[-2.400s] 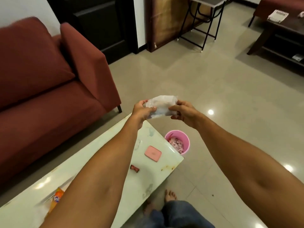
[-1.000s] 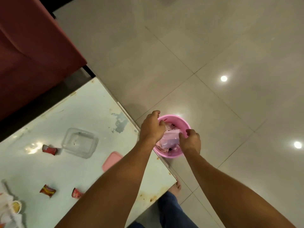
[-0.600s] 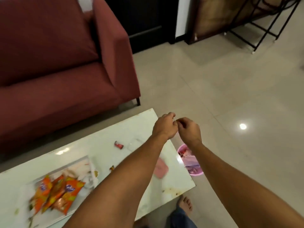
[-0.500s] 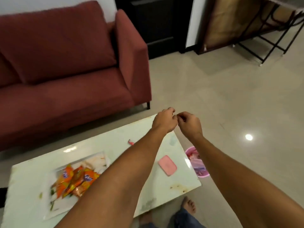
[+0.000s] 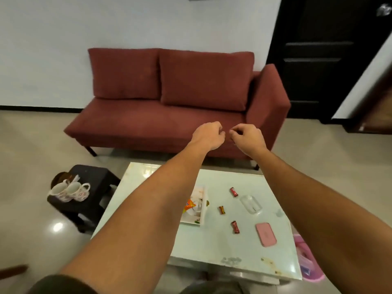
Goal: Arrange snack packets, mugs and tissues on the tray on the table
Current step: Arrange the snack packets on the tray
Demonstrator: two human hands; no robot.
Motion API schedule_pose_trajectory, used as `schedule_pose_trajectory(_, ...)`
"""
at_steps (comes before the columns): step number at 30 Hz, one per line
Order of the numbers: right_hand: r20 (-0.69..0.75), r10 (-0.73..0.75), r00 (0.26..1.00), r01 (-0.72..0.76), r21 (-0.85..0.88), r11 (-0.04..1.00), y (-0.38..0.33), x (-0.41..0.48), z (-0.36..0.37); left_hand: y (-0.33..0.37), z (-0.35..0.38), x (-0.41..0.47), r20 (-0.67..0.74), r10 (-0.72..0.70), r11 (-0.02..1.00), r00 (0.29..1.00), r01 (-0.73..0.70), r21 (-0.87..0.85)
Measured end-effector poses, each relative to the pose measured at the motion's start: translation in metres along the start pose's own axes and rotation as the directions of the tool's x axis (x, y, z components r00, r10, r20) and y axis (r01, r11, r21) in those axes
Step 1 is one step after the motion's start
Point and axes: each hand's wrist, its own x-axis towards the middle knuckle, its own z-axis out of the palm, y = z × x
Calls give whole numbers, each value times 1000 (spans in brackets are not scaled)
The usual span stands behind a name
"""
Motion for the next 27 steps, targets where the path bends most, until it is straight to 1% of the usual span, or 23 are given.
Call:
schedule_pose_trajectory(2, 28, -62, 998, 62, 3, 998, -27, 3, 9, -15, -22, -11, -28, -36, 999, 999, 36, 1)
schedule_pose_trajectory(6, 71, -111, 991, 107, 54, 993, -71, 7, 40, -48, -45, -30, -46, -94, 995, 994, 95, 14)
schedule_pose_trajectory(9, 100, -150, 984, 147, 44, 988, -94, 6, 73, -82, -50, -38, -57, -138, 990, 989, 139, 15)
schedule_pose_trajectory(12, 124, -155, 980, 155, 4, 988, -107, 5, 112, -123, -46, -39, -35, -164, 986, 986, 164, -14)
schedule_pose_trajectory(15, 165, -81, 983, 85, -17, 996, -109, 11, 154, -165, -37, -33, -3, -151, 987, 989, 151, -50)
schedule_pose_trajectory(17, 165, -14, 986, 18, -27, 999, -109, 18, 184, -198, -27, -26, 29, -143, 988, 989, 144, -58)
schedule_pose_trajectory(21, 183, 124, 975, -117, -49, 992, -104, 27, 247, -265, -1, -20, 127, -126, 992, 984, 127, -4)
schedule_pose_trajectory(24, 205, 169, 964, -150, -105, 983, -88, 27, 282, -307, 26, -18, 216, -132, 991, 967, 127, 41)
schedule_pose_trajectory(27, 252, 234, 939, -184, -206, 961, -56, 21, 305, -336, 60, -12, 298, -127, 992, 946, 120, 43)
